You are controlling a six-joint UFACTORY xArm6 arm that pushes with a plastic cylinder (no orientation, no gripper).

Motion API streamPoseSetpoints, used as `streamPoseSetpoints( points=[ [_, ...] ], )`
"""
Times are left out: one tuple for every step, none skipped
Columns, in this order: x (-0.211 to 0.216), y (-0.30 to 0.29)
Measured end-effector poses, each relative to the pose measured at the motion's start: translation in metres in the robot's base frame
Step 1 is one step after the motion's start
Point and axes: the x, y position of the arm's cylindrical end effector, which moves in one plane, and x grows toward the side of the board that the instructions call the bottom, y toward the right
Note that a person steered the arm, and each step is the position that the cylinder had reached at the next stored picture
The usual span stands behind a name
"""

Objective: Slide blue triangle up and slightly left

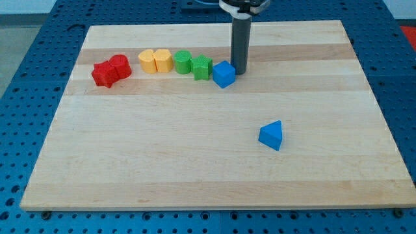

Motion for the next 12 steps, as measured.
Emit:
streamPoseSetpoints(
  points=[
    [0.000,0.003],
    [0.000,0.039],
    [0.005,0.090],
    [0.032,0.141],
    [0.078,0.170],
    [0.136,0.174],
    [0.188,0.164],
    [0.218,0.129],
    [0.213,0.076],
    [0.179,0.037],
    [0.142,0.015],
    [0.137,0.012]
  ],
)
